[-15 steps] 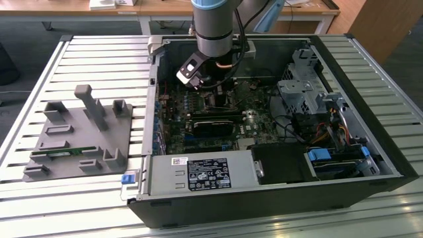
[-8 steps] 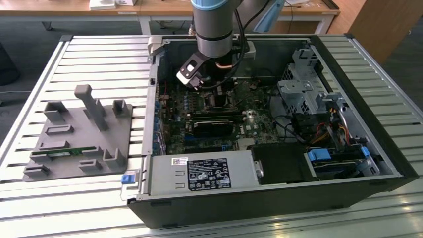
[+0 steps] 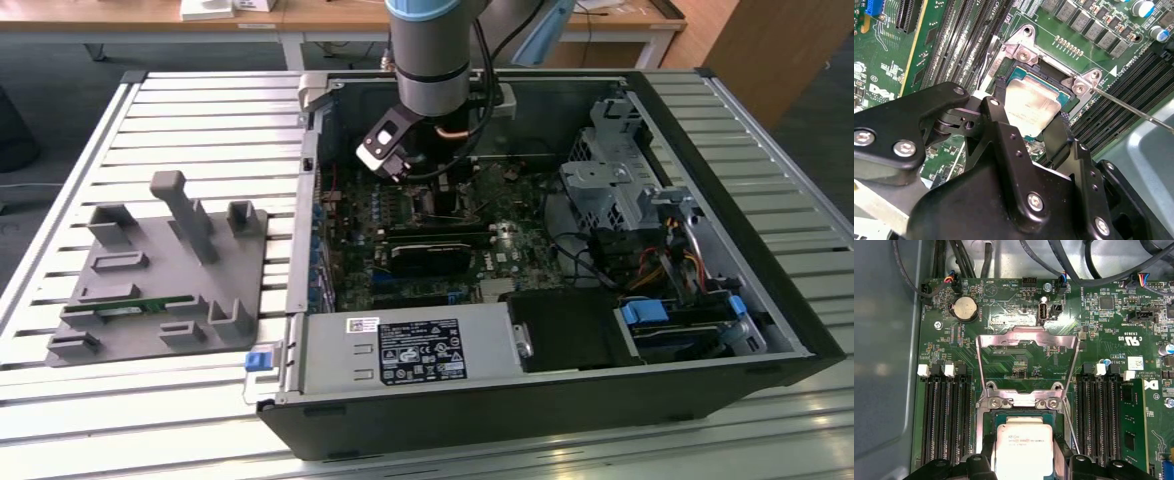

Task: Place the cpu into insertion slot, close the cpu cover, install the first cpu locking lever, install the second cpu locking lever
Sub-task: 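Place the cpu into insertion slot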

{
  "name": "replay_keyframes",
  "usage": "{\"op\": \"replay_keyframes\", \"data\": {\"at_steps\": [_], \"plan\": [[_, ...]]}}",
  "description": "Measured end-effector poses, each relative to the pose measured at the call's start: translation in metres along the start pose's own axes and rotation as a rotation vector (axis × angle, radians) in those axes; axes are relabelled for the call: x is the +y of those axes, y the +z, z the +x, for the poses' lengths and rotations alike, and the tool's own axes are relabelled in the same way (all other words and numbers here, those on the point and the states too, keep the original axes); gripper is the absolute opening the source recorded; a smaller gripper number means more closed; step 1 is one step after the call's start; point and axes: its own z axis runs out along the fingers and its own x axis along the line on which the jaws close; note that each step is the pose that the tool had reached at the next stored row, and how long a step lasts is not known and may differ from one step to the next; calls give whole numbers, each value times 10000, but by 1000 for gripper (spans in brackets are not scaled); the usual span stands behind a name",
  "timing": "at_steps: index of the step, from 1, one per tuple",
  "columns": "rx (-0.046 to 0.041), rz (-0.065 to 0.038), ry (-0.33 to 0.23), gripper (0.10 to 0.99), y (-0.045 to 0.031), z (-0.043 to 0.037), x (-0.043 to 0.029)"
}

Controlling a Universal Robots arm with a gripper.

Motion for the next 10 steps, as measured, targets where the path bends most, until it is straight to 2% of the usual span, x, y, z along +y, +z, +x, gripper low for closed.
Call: {"op": "replay_keyframes", "data": {"at_steps": [1, 2, 3, 4, 10], "plan": [[0, 0, 0, 553, 0, 0, 0], [0, 0, 0, 608, 0, 0, 0], [0, 0, 0, 608, 0, 0, 0], [1, 0, 0, 675, 1, 0, 0], [0, 0, 0, 675, -5, 0, 1]]}}
